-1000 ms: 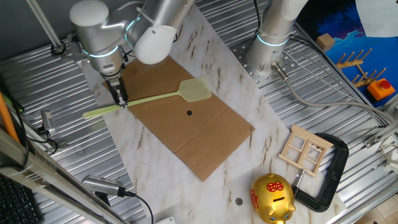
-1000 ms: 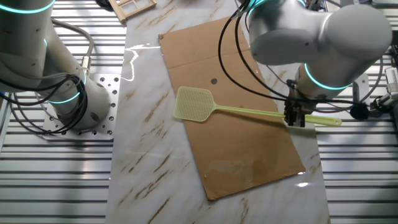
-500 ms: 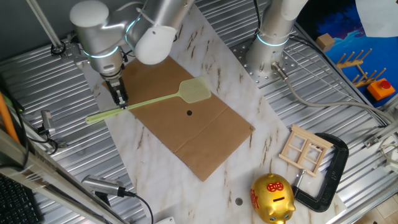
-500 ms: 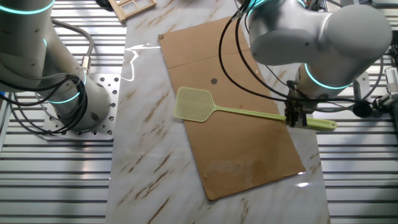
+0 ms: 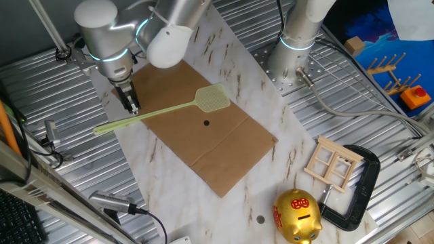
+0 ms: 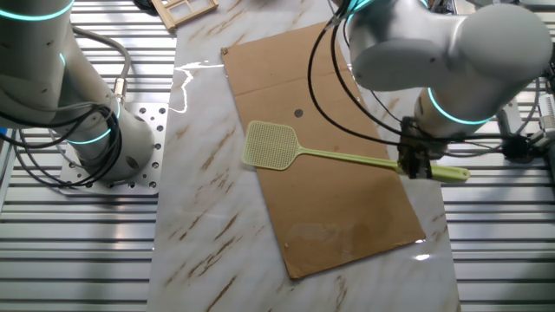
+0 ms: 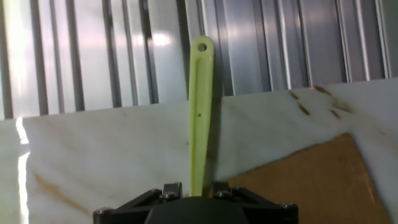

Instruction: Swat with a flyswatter

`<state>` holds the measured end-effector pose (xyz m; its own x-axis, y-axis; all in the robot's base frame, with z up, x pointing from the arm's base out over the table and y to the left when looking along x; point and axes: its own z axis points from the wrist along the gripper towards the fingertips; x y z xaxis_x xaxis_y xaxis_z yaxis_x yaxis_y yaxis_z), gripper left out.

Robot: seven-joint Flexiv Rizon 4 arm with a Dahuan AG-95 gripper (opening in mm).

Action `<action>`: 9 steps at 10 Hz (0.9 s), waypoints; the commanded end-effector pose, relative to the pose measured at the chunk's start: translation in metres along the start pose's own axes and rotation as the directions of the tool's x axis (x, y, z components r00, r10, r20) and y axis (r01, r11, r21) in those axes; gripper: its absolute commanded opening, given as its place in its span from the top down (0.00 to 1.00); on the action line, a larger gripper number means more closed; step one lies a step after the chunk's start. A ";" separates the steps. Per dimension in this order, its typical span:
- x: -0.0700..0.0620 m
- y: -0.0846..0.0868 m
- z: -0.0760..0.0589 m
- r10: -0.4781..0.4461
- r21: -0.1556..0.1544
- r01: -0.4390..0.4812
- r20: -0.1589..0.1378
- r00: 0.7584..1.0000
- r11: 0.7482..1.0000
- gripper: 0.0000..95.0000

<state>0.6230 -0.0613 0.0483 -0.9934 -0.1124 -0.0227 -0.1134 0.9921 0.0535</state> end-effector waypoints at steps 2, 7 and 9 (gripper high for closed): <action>-0.003 -0.005 -0.001 -0.049 -0.018 0.048 -0.006 0.999 0.999 1.00; -0.003 -0.005 -0.001 -0.065 -0.025 0.064 -0.039 0.997 0.998 1.00; -0.003 -0.005 -0.001 -0.040 -0.024 0.039 -0.050 0.998 0.999 1.00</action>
<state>0.6265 -0.0658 0.0496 -0.9877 -0.1547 0.0240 -0.1525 0.9854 0.0753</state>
